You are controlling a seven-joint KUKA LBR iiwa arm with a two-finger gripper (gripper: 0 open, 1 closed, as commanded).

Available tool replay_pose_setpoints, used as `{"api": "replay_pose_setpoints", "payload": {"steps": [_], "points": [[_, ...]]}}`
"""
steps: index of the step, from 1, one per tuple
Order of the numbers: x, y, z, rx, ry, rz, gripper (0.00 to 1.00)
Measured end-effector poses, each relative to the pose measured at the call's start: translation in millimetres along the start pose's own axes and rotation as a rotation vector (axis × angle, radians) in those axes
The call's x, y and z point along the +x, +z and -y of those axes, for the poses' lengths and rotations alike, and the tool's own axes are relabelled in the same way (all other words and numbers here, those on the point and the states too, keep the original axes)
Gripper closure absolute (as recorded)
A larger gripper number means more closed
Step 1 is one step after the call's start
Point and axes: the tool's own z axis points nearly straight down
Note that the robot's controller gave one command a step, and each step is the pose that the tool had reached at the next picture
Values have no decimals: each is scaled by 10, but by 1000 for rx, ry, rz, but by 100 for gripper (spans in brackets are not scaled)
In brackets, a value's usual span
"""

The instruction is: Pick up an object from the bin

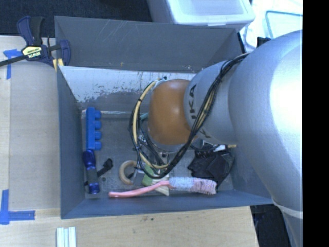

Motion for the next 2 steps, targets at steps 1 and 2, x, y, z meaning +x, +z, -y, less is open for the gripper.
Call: {"api": "replay_pose_setpoints", "payload": {"steps": [1,2], "points": [[0,1,1,0,1,0,0],[22,107,203,-1,-141,2,0]]}}
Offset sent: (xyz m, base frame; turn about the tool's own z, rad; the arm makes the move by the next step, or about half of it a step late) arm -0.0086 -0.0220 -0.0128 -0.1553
